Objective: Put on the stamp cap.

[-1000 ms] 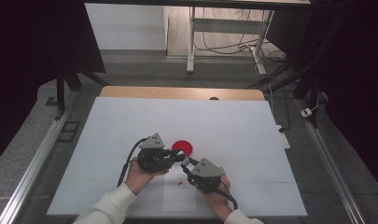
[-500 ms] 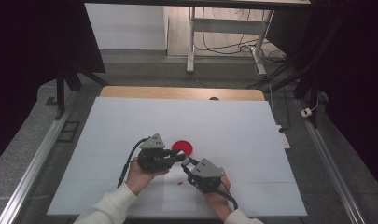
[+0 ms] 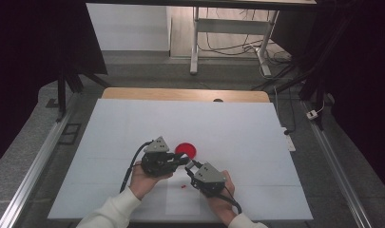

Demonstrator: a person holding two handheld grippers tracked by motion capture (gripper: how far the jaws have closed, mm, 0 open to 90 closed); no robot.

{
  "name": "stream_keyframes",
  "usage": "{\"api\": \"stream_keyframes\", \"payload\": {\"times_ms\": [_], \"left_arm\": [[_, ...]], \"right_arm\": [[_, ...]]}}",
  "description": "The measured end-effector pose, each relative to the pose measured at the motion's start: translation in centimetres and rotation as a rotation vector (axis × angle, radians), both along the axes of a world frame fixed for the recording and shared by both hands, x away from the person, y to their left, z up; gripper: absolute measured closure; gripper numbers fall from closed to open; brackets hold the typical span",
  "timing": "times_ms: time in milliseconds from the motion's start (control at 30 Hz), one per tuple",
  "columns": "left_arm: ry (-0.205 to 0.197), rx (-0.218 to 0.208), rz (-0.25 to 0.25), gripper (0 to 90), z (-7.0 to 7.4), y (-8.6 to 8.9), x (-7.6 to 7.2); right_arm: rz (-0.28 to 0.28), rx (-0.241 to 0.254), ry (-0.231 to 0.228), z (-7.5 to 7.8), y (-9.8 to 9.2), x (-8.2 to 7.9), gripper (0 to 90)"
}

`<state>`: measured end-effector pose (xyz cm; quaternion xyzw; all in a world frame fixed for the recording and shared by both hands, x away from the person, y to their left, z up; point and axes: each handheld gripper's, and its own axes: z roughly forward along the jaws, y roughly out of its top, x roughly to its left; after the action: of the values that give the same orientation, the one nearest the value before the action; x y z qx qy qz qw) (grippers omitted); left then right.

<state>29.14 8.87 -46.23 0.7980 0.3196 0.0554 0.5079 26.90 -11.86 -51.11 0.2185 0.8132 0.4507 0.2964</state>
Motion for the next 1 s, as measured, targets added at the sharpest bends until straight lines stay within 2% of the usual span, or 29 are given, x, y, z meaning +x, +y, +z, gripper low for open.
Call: {"api": "stream_keyframes", "payload": {"times_ms": [1000], "left_arm": [[0.050, -0.030, -0.026, 75.7, -0.53, 0.15, 0.39]], "right_arm": [[0.015, -0.026, -0.032, 0.15, 0.06, -0.37, 65.7]]}}
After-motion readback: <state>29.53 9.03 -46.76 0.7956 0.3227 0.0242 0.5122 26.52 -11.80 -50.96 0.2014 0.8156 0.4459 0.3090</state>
